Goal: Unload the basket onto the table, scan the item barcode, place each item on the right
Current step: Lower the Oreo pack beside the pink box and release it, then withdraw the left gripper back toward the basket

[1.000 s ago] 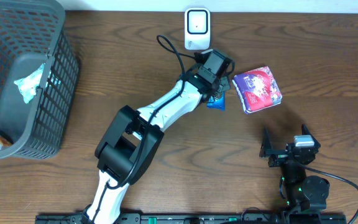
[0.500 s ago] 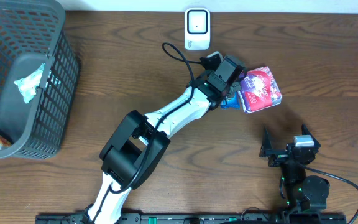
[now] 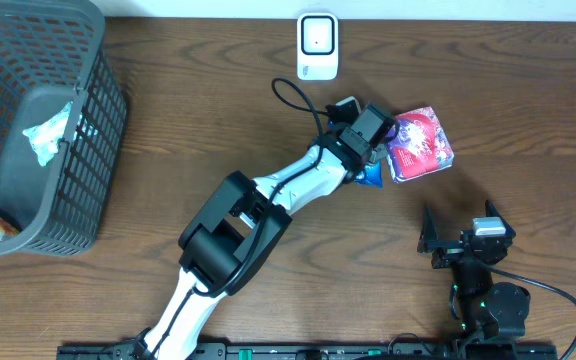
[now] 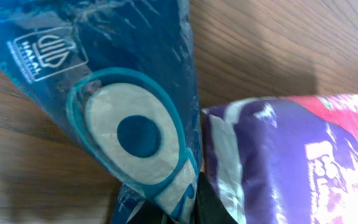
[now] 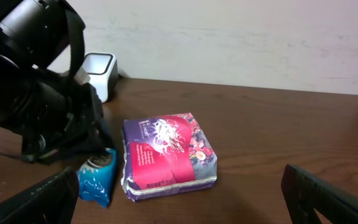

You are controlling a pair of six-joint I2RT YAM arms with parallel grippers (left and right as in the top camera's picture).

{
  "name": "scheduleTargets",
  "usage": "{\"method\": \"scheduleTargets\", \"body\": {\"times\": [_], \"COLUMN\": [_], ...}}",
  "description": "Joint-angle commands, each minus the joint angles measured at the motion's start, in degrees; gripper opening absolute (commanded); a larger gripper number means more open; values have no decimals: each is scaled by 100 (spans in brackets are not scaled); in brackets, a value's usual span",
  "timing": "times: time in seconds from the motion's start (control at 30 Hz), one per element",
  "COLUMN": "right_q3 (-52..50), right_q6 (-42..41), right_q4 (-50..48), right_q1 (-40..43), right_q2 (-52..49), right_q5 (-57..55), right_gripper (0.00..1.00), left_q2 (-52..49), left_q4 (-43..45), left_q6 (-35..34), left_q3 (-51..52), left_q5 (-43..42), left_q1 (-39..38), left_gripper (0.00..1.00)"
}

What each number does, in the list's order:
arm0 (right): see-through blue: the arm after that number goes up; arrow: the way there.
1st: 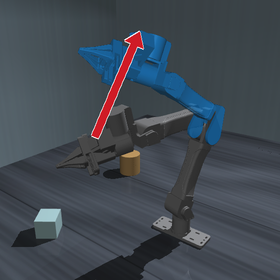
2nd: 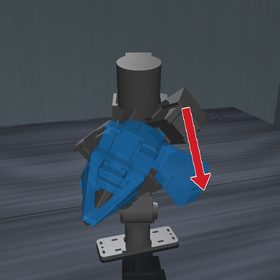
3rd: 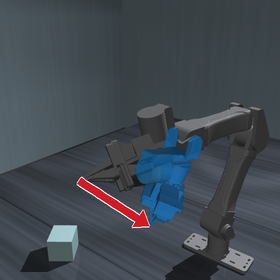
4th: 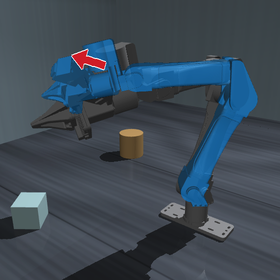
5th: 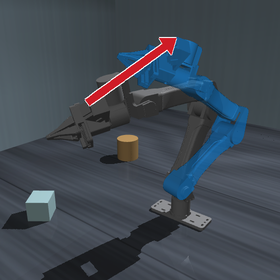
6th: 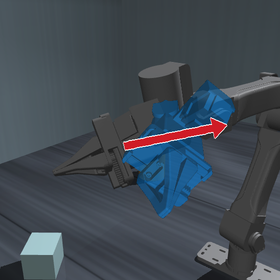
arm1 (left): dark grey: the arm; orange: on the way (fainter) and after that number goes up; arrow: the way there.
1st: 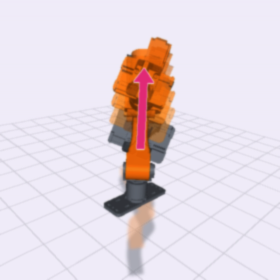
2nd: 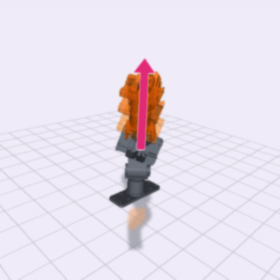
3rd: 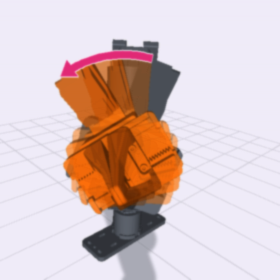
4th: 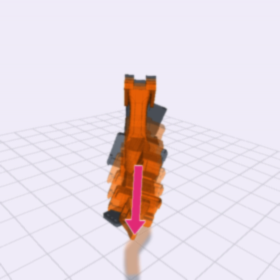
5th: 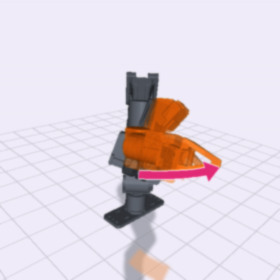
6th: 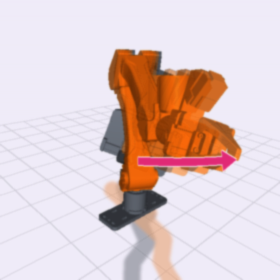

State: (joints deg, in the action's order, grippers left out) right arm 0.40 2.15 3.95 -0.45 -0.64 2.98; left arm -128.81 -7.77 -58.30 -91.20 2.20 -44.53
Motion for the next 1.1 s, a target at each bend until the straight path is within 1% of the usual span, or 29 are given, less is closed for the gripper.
{"method": "scheduleTargets", "body": {"times": [0.0,0.07,0.1,0.23,0.3,0.4,0.5,0.63,0.73,0.83,1.0,1.07], "right_q3": [-9,-9,-9,-9,-9,-9,-9,-9,-9,-9,-9,-9], "right_q6": [4,4,7,4,4,4,4,7,4,4,4,7], "right_q4": [17,17,17,17,17,17,17,17,17,17,17,17], "right_q1": [-35,-35,-35,-35,-35,-35,-35,-35,-35,-35,-35,-35], "right_q2": [37,37,37,37,35,37,37,37,37,37,37,37], "right_q5": [13,13,13,13,13,13,13,13,13,13,13,13], "right_gripper": [99,99,99,99,99,99,99,99,99,99,99,99], "left_q2": [-44,-44,-44,-44,-44,-44,-42,11,177,448,1231,1832], "left_q4": [210,385,522,970,986,966,935,697,354,7,-507,-848], "left_q6": [144,413,669,1554,1738,2269,2739,2765,2767,2767,2789,2959], "left_q3": [2,2,2,2,2,2,0,-7,-7,-11,-11,-11], "left_q5": [-28,-50,-144,-717,-739,-835,-1250,-1377,-1377,-1379,-1379,-1377], "left_q1": [-122,-179,-223,-326,-317,-273,-162,46,258,474,785,986], "left_gripper": [12,14,16,17,17,17,17,15,16,14,14,15]}}
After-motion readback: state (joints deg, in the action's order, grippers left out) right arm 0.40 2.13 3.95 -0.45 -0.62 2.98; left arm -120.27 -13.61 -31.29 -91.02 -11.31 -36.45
